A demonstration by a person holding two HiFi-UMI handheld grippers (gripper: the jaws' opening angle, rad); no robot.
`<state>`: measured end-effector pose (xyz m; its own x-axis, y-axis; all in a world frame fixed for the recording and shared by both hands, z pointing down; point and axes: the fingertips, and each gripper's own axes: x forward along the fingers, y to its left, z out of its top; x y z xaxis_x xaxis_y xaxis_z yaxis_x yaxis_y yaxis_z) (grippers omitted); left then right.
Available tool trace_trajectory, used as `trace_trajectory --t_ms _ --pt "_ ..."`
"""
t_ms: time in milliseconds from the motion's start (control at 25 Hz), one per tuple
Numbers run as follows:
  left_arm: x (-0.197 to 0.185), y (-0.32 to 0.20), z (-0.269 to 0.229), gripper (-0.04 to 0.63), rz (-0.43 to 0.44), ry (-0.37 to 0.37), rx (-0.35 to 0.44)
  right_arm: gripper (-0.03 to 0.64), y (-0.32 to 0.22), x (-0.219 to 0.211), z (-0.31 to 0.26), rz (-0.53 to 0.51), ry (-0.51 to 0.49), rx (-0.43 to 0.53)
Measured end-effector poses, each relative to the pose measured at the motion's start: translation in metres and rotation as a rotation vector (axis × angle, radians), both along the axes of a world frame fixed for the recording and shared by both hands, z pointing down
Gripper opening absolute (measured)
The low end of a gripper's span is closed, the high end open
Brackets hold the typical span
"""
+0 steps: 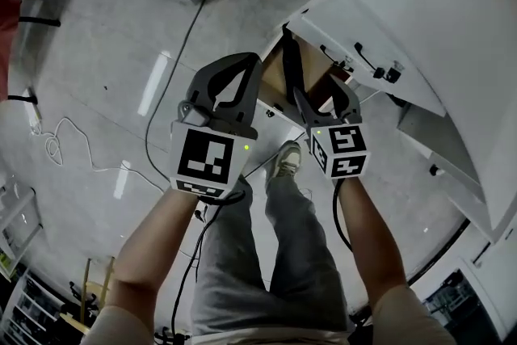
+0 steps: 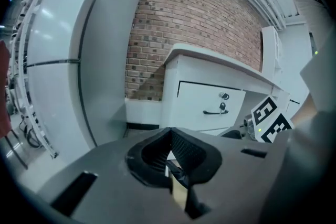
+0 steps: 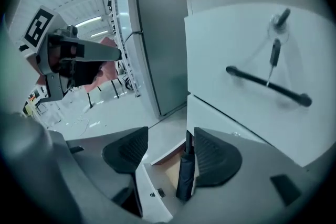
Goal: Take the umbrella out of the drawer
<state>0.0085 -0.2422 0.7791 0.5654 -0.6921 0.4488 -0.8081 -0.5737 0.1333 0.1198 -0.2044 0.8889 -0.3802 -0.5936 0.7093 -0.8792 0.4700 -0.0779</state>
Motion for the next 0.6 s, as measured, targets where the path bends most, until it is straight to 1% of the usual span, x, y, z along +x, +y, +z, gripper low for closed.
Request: trace_trajectory --t_ms 120,320,480,600 --pt "0.002 0.007 0.036 0.006 0.007 0.001 -0.020 0.249 -0.001 0.002 0.039 -0.011 0.014 -0.008" --pt "0.010 0.015 0.091 0.006 0.053 0.023 -0.033 0.268 -0.002 0.005 0.109 -0.028 0.034 -0.038" --pt "0.008 0.020 0.141 0.006 0.036 0.024 -0.066 0.282 -0.001 0.010 0.167 -0.066 0.090 -0.054" --pt "0.008 0.024 0.176 0.006 0.035 0.008 -0.086 0.291 -0.005 0.019 0.208 -0.061 0.126 -0.071"
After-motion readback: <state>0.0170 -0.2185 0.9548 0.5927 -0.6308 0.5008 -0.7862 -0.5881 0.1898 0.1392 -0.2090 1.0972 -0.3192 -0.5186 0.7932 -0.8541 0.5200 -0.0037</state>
